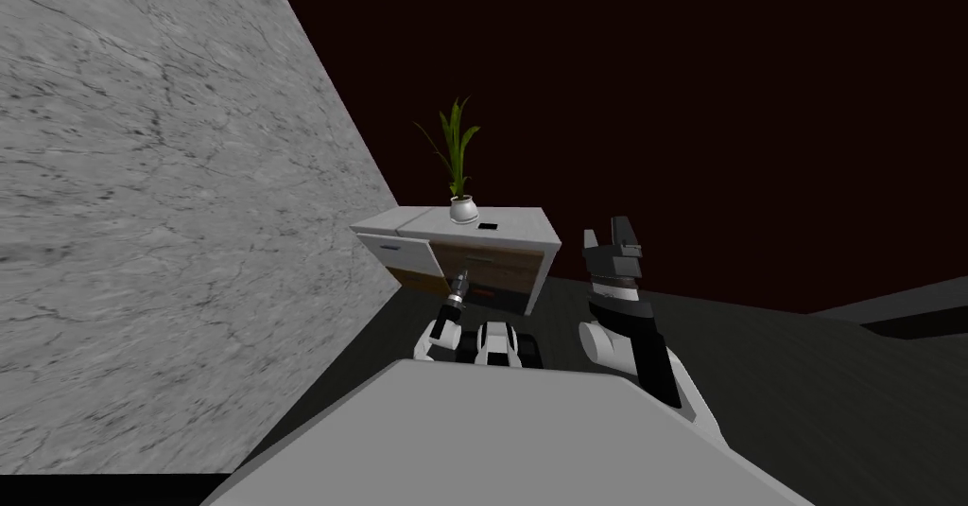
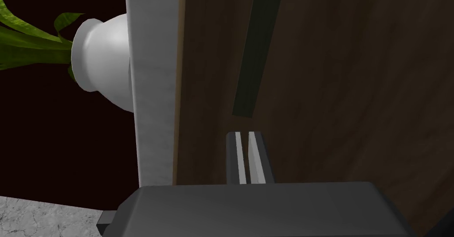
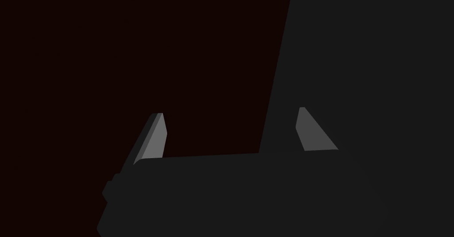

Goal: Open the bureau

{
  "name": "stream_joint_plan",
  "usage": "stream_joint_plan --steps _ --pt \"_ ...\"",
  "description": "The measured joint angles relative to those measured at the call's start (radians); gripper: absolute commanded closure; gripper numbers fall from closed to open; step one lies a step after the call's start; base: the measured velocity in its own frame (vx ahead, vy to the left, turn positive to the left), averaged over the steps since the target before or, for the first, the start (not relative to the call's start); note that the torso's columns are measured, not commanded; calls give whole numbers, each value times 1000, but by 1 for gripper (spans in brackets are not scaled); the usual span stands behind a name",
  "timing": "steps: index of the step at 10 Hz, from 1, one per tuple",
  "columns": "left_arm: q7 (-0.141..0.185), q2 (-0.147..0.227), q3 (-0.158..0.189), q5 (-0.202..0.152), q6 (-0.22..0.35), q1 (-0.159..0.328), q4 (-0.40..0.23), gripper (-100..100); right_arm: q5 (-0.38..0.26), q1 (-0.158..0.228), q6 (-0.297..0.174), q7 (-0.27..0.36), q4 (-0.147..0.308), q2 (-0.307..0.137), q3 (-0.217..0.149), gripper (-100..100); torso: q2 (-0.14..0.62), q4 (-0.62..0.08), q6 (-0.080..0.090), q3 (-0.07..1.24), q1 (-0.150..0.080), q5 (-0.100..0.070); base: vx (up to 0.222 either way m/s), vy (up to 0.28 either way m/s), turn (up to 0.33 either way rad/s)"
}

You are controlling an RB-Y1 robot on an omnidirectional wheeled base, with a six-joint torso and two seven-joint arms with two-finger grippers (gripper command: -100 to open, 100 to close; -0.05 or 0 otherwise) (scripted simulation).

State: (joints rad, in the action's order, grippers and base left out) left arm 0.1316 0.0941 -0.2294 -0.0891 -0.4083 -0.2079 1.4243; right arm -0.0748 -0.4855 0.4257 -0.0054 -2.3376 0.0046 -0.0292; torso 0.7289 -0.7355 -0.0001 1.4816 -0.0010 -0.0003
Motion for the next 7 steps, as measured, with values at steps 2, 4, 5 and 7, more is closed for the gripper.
stream_joint_plan --steps 2,4,5,7 --pt "0 15 3 -1 -7 4 -3 -100 0 0 0 0 0 0 0 0 1 0 0 0 -1 0 170 -41 -14" --pt "1 3 8 -3 -10 13 -15 -100 0 0 0 0 0 0 0 0 10 -3 0 -6 1 0 125 -33 -10" --pt "-1 -18 8 -2 -9 12 -17 -100 0 0 0 0 0 0 0 0 14 -4 0 -9 2 1 36 -12 0" --pt "-4 -23 11 -1 7 17 -4 -100 0 0 0 0 0 0 0 0 11 -3 0 -7 2 1 68 -8 1"
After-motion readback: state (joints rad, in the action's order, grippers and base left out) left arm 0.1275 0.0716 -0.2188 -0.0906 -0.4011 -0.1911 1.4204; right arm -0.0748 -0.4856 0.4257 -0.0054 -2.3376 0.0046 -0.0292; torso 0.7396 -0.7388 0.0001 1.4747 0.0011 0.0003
